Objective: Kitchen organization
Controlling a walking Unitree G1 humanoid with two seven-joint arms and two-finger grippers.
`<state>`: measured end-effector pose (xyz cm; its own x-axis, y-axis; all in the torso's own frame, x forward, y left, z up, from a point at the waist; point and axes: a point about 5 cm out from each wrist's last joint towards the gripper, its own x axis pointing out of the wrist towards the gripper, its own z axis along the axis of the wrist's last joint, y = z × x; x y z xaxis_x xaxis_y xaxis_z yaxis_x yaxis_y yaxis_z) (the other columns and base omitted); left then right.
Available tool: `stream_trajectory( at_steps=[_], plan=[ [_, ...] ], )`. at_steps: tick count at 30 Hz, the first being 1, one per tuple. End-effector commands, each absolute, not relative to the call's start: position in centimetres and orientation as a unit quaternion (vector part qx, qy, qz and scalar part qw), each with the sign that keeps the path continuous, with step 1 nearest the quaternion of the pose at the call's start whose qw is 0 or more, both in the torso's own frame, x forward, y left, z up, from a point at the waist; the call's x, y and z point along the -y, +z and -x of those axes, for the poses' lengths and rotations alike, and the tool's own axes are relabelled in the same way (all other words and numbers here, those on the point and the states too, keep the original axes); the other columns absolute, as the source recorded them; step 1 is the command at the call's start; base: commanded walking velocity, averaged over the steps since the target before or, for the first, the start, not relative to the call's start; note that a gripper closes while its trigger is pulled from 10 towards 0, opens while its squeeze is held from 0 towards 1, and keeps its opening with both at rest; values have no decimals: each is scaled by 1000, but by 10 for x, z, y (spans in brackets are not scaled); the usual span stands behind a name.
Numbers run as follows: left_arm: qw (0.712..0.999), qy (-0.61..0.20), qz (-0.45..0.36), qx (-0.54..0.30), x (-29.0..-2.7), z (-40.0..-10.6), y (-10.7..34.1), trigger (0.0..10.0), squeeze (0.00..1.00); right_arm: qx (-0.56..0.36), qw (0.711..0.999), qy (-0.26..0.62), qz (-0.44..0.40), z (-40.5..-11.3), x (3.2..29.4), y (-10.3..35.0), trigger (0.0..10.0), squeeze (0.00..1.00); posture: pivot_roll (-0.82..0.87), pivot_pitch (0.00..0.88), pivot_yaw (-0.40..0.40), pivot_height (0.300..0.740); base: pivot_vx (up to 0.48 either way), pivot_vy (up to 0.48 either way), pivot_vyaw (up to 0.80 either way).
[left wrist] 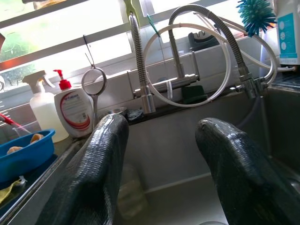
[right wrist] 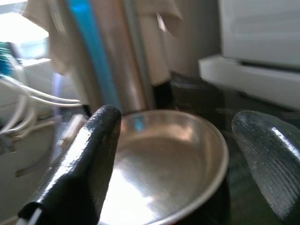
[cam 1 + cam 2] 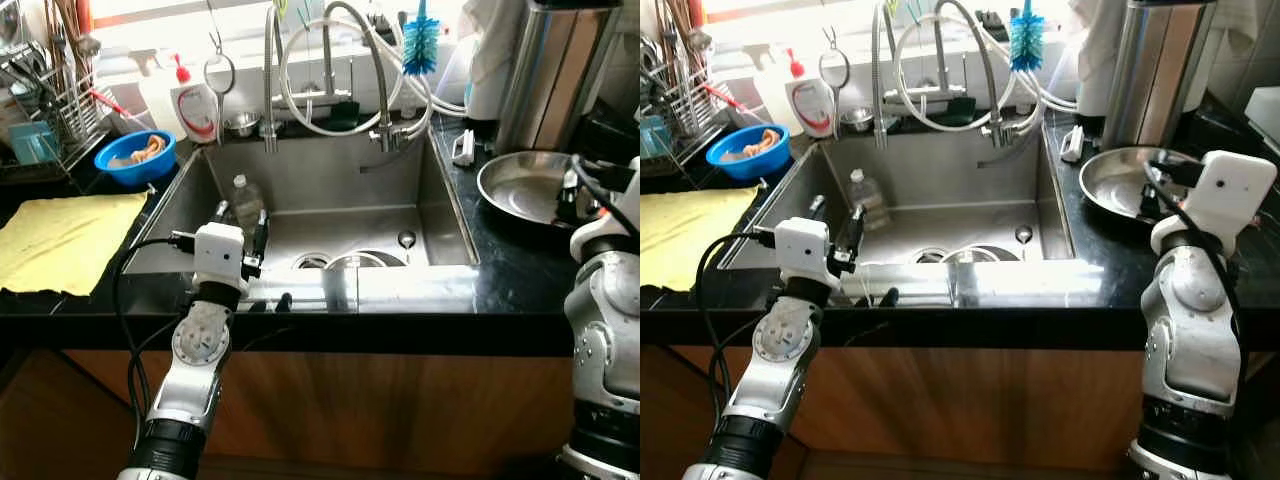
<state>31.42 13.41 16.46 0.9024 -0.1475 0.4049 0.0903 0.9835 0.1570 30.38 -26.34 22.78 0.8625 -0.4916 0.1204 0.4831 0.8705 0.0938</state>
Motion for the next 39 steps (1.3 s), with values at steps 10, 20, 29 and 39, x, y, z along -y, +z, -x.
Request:
stream_trajectory(
  at_steps=[10,20,29,39],
  plan=[
    [974,-56,-76,207,-141,-316,164,10000,0,45,943,-311,-114,-308,278,230,10000,0,-279,0,126,740,0,0,0],
    [974,-53,-78,207,-144,-318,167,10000,0,23,922,-342,-181,-311,286,224,10000,0,-276,0,128,740,0,0,0],
    [974,-51,-77,208,-142,-319,167,10000,0,-12,929,-324,-178,-324,288,222,10000,0,-272,0,123,740,0,0,0],
    [973,-52,-80,211,-143,-319,167,10000,0,-32,927,-323,-186,-330,288,217,10000,0,-265,0,124,740,0,0,0]
  ],
)
